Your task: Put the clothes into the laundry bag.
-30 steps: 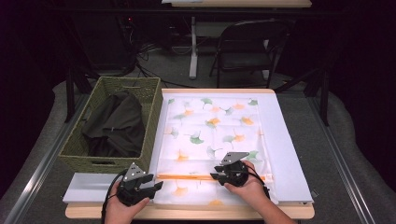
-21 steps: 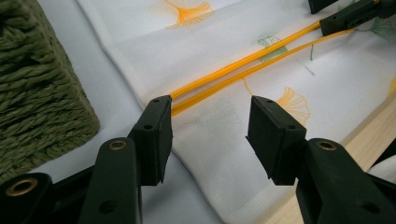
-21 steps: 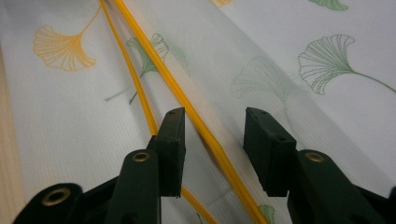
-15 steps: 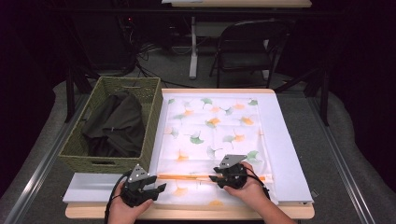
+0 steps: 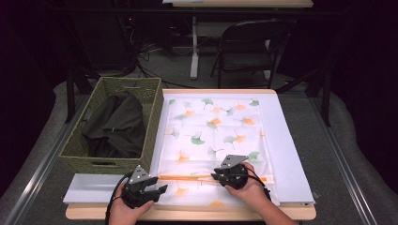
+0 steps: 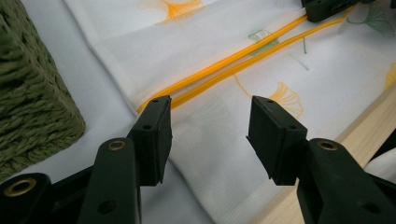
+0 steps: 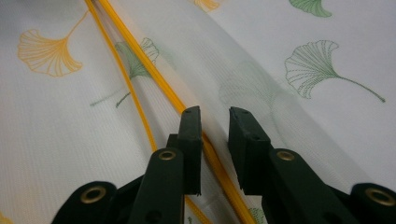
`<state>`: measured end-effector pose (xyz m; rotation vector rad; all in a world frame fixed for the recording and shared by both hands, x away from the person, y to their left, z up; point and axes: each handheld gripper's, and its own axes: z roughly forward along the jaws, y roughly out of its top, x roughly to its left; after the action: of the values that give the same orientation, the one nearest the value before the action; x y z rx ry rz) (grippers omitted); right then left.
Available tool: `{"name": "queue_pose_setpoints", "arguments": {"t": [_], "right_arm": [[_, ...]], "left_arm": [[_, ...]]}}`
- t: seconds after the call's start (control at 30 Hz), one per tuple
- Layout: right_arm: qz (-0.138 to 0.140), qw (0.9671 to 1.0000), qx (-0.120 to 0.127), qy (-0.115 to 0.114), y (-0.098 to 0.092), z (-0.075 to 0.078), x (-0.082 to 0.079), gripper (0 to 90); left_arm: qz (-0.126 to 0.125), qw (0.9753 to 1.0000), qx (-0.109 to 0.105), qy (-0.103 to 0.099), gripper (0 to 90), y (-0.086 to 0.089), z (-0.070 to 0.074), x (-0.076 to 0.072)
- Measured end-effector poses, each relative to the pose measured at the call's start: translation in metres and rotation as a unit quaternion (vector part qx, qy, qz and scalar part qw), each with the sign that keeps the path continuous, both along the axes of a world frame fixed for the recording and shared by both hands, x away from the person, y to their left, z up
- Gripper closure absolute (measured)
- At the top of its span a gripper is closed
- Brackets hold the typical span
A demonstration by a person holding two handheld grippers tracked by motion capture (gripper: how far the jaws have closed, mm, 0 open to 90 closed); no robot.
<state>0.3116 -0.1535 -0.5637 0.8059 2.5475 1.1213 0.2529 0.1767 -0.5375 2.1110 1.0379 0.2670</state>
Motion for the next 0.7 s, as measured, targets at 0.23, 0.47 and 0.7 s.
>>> {"name": "queue_pose_setpoints", "arguments": {"t": [0.23, 0.47, 0.7], "right_arm": [[-0.001, 1.0000, 0.004, 0.004, 0.000, 0.000, 0.000, 74.9], [-0.002, 1.0000, 0.003, 0.004, 0.000, 0.000, 0.000, 73.8], [-0.003, 1.0000, 0.003, 0.004, 0.000, 0.000, 0.000, 72.5]], "left_arm": [[0.001, 0.9996, 0.005, -0.028, 49.1, -0.003, 0.022, -0.004], [0.005, 0.9998, 0.005, -0.016, 48.6, -0.006, 0.043, 0.004], [0.000, 0.9999, 0.012, -0.008, 48.4, -0.012, 0.063, 0.015]]}}
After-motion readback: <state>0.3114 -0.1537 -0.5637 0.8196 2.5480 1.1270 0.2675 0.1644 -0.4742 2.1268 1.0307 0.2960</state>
